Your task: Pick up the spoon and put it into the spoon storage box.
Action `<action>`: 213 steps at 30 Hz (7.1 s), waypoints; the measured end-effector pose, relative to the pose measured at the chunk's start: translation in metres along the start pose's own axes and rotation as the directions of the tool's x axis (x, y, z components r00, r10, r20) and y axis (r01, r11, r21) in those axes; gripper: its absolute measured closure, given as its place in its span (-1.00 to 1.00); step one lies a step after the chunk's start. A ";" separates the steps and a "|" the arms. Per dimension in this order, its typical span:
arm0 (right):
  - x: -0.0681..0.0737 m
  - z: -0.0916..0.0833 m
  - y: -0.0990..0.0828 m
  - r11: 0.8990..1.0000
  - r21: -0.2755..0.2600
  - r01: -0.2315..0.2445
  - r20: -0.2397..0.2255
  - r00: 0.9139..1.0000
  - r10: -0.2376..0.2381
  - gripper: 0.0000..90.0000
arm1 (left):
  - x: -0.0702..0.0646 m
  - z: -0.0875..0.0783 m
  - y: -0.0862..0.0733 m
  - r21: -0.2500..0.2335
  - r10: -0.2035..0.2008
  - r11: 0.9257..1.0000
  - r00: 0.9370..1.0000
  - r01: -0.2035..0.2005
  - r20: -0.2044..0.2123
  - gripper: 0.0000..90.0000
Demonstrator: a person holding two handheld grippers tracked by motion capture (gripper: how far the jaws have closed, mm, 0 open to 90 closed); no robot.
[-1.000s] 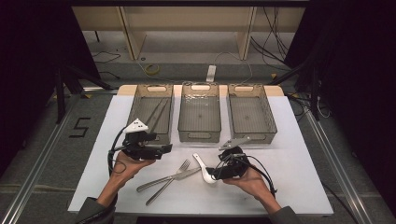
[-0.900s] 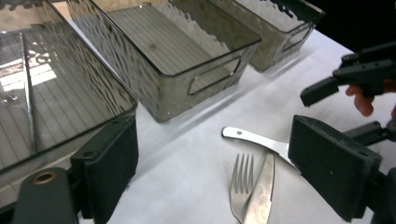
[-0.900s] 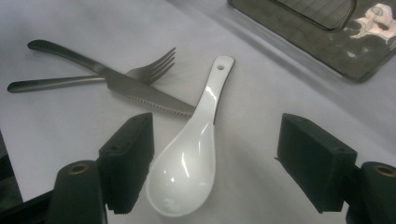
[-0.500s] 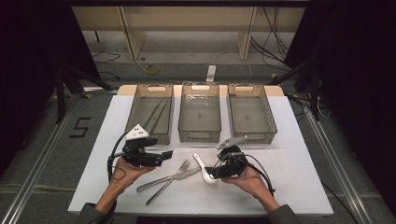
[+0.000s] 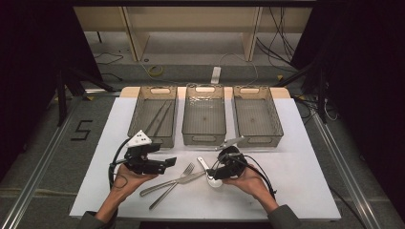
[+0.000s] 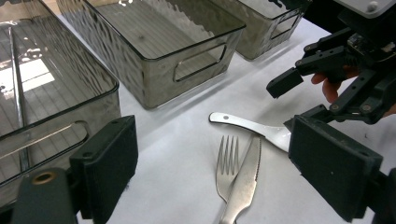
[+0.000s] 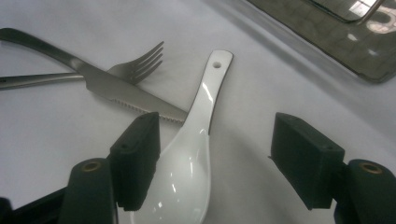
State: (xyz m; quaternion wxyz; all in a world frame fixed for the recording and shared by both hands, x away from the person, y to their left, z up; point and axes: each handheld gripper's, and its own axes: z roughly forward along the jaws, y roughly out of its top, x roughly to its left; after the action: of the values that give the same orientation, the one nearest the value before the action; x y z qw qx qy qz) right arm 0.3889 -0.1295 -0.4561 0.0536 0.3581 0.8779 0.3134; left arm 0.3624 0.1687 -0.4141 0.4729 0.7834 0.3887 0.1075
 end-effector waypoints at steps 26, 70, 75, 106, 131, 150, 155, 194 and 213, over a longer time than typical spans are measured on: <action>0.007 0.028 0.010 0.994 0.110 0.020 -0.015 1.000 -0.018 0.15 | -0.003 -0.002 -0.004 0.000 0.016 1.000 1.000 -0.016 0.000 -0.66; 0.003 0.014 0.014 0.980 0.194 0.046 -0.058 0.998 -0.035 0.90 | -0.004 -0.003 -0.004 0.007 0.028 1.000 1.000 -0.028 -0.003 -0.65; 0.000 0.003 0.018 0.985 0.164 0.042 -0.057 0.998 -0.033 0.90 | -0.004 -0.003 -0.004 0.006 0.026 1.000 1.000 -0.026 -0.004 -0.65; -0.045 -0.044 0.074 0.997 -0.070 -0.027 0.025 0.999 0.029 0.90 | -0.001 -0.003 -0.005 0.008 0.011 1.000 1.000 -0.011 0.001 -0.65; -0.063 -0.034 0.138 0.992 -0.119 -0.036 0.121 0.991 0.050 0.90 | 0.000 -0.007 -0.004 -0.032 -0.003 0.999 1.000 0.003 0.016 -0.65; -0.082 -0.011 0.144 0.990 -0.114 -0.086 0.175 0.979 0.106 0.90 | -0.001 -0.009 -0.003 -0.069 0.012 0.998 1.000 -0.011 0.012 -0.65; -0.083 -0.006 0.144 0.989 -0.111 -0.096 0.180 0.977 0.115 0.90 | -0.001 -0.009 -0.003 -0.066 0.013 0.998 1.000 -0.012 0.011 -0.65; -0.080 -0.002 0.140 0.987 -0.120 -0.106 0.143 0.982 0.123 0.31 | -0.001 -0.008 -0.003 -0.049 0.011 0.999 1.000 -0.010 0.017 -0.65; -0.035 -0.051 0.084 0.980 -0.201 0.008 0.039 0.999 0.000 -0.11 | -0.004 -0.002 -0.005 0.017 0.026 1.000 0.999 -0.026 0.029 -0.65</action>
State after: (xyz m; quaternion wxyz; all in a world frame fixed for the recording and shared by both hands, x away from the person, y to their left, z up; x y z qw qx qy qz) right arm 0.4479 -0.1329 -0.3704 0.1073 0.3549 0.8412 0.3935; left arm 0.3561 0.1684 -0.4159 0.4703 0.7938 0.3726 0.0992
